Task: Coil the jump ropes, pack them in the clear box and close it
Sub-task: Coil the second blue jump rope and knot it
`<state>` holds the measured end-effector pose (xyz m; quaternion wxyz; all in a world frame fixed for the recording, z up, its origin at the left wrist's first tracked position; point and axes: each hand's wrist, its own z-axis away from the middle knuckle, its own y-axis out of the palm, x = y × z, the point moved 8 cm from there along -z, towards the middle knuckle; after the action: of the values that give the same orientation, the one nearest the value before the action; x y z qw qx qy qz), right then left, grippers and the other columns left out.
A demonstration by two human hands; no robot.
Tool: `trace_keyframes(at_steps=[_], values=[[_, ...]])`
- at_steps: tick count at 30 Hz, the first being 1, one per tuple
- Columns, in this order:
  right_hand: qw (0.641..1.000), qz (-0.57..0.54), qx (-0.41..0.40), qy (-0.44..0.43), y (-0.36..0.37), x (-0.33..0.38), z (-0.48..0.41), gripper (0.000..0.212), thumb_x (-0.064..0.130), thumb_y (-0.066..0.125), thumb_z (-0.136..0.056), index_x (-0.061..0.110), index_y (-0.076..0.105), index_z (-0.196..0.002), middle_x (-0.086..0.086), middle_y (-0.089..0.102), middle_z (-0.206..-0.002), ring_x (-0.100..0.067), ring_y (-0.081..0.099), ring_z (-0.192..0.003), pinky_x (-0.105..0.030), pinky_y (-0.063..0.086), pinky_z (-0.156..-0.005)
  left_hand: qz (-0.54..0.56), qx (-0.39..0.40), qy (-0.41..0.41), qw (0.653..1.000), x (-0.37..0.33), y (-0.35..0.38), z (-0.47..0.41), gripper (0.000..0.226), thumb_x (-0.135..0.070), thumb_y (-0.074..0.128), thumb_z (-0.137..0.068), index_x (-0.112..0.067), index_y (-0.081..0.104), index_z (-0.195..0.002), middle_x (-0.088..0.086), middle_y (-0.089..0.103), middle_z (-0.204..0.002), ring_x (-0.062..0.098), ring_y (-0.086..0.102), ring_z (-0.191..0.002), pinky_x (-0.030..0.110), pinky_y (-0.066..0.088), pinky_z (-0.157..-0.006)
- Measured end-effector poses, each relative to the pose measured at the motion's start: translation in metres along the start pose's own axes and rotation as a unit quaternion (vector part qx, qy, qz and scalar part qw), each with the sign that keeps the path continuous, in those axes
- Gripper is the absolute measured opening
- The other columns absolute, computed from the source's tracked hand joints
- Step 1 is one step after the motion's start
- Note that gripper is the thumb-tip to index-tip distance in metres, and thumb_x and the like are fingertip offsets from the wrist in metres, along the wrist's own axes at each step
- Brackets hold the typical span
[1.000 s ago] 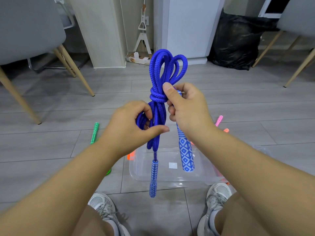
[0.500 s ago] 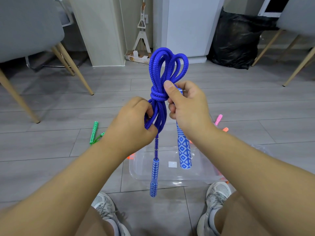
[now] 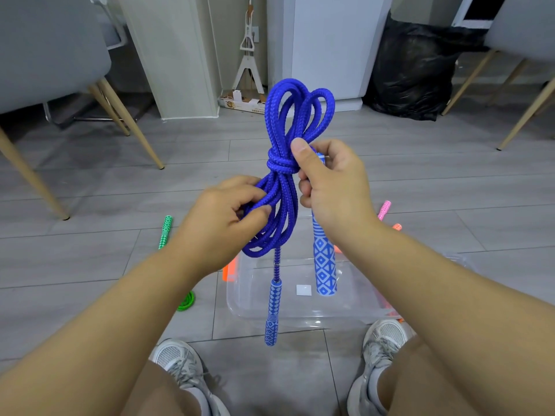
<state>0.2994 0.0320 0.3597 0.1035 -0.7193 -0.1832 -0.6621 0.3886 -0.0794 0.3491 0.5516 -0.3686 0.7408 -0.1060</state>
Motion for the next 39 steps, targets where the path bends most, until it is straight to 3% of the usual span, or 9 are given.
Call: trace_keyframes(at_steps=[6,9,11,13,17,22,31,35,39], values=[[1.0,0.01,0.0,-0.005,-0.002,0.002,0.001,0.02,0.029,0.061,-0.089,0.017,0.052,-0.076,0.012,0.047,-0.048,-0.005,0.039,-0.042,-0.02,0.036,-0.044,0.063,0.035,-0.031,0.997,0.002,0.004,-0.001,0.034,-0.038,0.047,-0.063,-0.018,0.067,-0.082,-0.01,0.064,-0.1,0.014,0.061,-0.087,0.033,0.052,-0.078],[1.0,0.013,-0.002,-0.005,-0.002,0.002,0.0,0.02,0.03,0.061,-0.089,0.017,0.052,-0.076,0.013,0.047,-0.046,-0.005,0.039,-0.041,-0.021,0.037,-0.045,0.085,0.046,-0.043,0.994,0.003,0.007,0.001,0.026,-0.031,0.05,-0.058,-0.028,0.063,-0.081,-0.009,0.063,-0.1,0.015,0.064,-0.084,0.026,0.054,-0.074],[1.0,0.011,-0.003,-0.004,-0.001,0.002,0.0,0.021,0.029,0.061,-0.089,0.016,0.051,-0.076,0.013,0.047,-0.046,-0.006,0.039,-0.041,-0.021,0.037,-0.044,0.061,0.038,-0.044,0.996,0.006,0.006,0.001,0.024,-0.021,0.051,-0.06,-0.03,0.061,-0.079,-0.004,0.064,-0.096,0.02,0.063,-0.08,0.034,0.054,-0.071],[1.0,0.007,-0.005,-0.003,-0.001,0.003,0.0,0.021,0.029,0.061,-0.089,0.016,0.051,-0.076,0.012,0.047,-0.047,-0.006,0.038,-0.041,-0.02,0.036,-0.043,0.051,0.021,-0.047,0.997,0.007,0.004,0.0,0.03,-0.013,0.05,-0.062,-0.034,0.058,-0.082,0.001,0.066,-0.092,0.025,0.062,-0.077,0.044,0.053,-0.069],[1.0,0.0,-0.006,0.002,-0.002,0.003,-0.001,0.02,0.028,0.061,-0.089,0.015,0.051,-0.077,0.01,0.047,-0.05,-0.005,0.038,-0.041,-0.02,0.037,-0.042,0.14,-0.001,-0.08,0.987,0.007,0.001,-0.001,0.054,0.002,0.053,-0.068,-0.049,0.051,-0.089,-0.004,0.067,-0.092,0.021,0.068,-0.077,0.045,0.054,-0.068],[1.0,-0.001,0.002,0.004,0.0,0.003,0.0,0.02,0.027,0.06,-0.089,0.015,0.051,-0.077,0.011,0.047,-0.049,-0.005,0.038,-0.04,-0.018,0.037,-0.041,0.125,-0.012,-0.115,0.985,0.015,-0.002,-0.003,0.052,0.007,0.057,-0.071,-0.039,0.052,-0.094,-0.003,0.067,-0.08,0.025,0.068,-0.073,0.051,0.056,-0.073],[1.0,-0.015,0.015,0.013,0.002,-0.001,0.0,0.022,0.025,0.06,-0.09,0.013,0.048,-0.076,0.006,0.046,-0.051,-0.007,0.036,-0.041,-0.019,0.032,-0.038,0.097,0.001,-0.106,0.99,0.011,-0.001,-0.005,0.033,-0.016,0.056,-0.066,-0.036,0.057,-0.093,0.003,0.068,-0.087,0.025,0.063,-0.077,0.041,0.055,-0.075],[0.996,-0.009,0.087,0.033,0.0,-0.003,-0.01,0.016,0.013,0.059,-0.09,0.012,0.052,-0.075,0.002,0.05,-0.056,-0.011,0.037,-0.044,-0.019,0.028,-0.039,0.067,-0.002,-0.097,0.993,0.013,-0.007,-0.005,0.031,-0.018,0.053,-0.068,-0.037,0.059,-0.091,0.002,0.066,-0.082,0.017,0.055,-0.067,0.027,0.047,-0.062],[0.982,0.073,0.176,0.013,-0.017,0.003,-0.026,0.012,0.003,0.066,-0.07,0.012,0.061,-0.077,0.005,0.057,-0.057,-0.01,0.047,-0.047,-0.022,0.037,-0.044,-0.002,0.049,-0.074,0.996,0.009,-0.009,-0.002,0.036,-0.02,0.051,-0.066,-0.047,0.056,-0.088,-0.017,0.063,-0.088,0.007,0.054,-0.068,0.01,0.04,-0.059]])
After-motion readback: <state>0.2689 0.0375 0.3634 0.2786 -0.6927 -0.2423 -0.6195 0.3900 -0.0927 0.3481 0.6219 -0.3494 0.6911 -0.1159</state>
